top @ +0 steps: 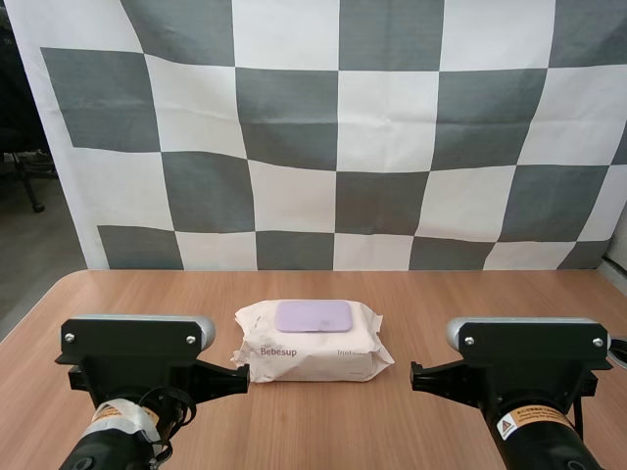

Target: Open the wet wipes lid

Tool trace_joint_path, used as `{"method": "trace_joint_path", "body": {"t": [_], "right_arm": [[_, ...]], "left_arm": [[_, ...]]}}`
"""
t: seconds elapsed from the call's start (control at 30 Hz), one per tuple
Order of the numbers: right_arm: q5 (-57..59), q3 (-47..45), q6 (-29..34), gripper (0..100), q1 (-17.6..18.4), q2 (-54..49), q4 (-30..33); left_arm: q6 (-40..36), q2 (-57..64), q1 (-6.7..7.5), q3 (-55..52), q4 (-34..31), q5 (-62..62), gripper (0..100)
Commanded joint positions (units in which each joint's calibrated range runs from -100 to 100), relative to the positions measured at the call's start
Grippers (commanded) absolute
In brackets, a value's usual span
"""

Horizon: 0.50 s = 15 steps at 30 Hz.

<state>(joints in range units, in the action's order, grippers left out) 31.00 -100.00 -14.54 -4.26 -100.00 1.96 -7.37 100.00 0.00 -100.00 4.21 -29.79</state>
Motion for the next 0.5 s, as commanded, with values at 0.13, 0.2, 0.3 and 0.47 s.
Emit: {"method": "trace_joint_path", "body": {"t": [0.13,0.2,0.3,0.47], "right_arm": [[0.1,0.0,0.0,0,0.0,0.0,-0.4],[0.1,0.0,0.0,0,0.0,0.0,-0.4],[0.1,0.0,0.0,0,0.0,0.0,-1.3],[-18.4,0.0,0.0,0,0.0,0.0,3.7]], "left_arm": [[0.4,0.0,0.00,0.0,-0.3,0.5,0],[0.4,0.0,0.00,0.0,-0.3,2.9,0],[0.4,0.0,0.00,0.0,-0.9,14.2,0],[0.5,0.0,0.00,0.0,-1.6,35.8,0]]}}
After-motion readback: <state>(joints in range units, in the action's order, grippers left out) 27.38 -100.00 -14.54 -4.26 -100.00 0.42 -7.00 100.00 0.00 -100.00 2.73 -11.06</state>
